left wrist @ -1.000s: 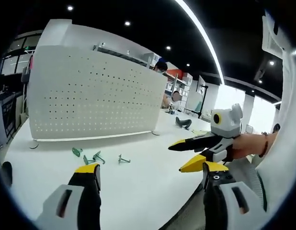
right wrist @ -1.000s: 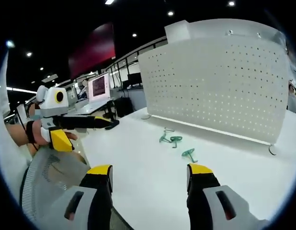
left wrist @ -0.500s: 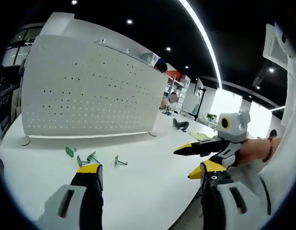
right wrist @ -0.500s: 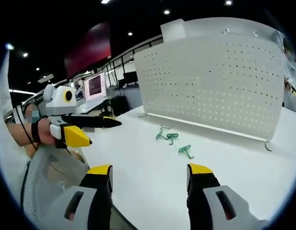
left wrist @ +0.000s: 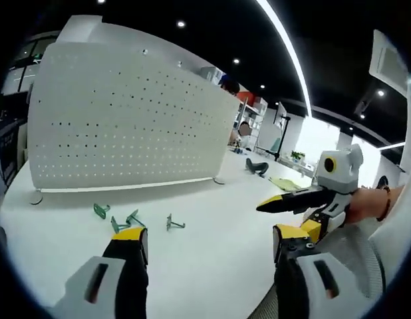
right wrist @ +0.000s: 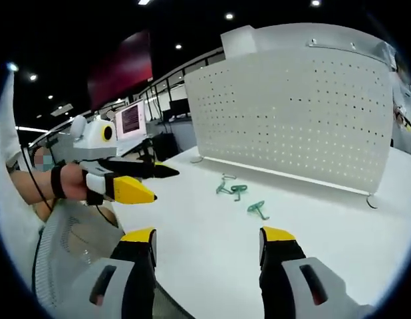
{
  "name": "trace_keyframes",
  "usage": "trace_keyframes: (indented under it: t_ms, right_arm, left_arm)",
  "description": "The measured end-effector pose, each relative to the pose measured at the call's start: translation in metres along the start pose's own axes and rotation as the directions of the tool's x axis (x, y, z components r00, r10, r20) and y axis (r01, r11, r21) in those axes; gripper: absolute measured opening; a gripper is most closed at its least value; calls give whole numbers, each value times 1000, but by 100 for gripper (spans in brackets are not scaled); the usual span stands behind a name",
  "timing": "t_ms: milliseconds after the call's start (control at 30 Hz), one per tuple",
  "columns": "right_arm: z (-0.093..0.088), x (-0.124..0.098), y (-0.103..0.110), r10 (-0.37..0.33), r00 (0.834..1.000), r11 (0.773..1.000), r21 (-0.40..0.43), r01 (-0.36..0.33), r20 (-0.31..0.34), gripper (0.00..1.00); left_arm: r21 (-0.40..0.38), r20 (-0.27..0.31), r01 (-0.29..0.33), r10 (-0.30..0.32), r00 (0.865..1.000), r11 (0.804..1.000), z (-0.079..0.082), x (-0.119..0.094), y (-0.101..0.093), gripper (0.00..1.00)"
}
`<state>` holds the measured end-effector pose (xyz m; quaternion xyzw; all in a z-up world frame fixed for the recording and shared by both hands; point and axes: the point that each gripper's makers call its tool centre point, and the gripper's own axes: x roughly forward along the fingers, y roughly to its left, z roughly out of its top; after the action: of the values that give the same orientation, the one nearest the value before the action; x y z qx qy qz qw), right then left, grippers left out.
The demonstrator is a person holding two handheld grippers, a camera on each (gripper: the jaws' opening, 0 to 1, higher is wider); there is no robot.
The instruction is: Insert the hook assembly into the mounting plate slot until the hook locks in place.
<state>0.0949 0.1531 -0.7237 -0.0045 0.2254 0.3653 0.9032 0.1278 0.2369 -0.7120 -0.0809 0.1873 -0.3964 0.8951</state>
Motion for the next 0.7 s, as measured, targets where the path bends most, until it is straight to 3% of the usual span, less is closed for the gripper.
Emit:
trace_keyframes:
  t_ms: [700]
  right_arm:
    - [-13,-6,-1,-18,1000,999,45,18,-16,64]
  left_arm:
    - [-1,-76,-5,5,997,1000,-17,26,10,67]
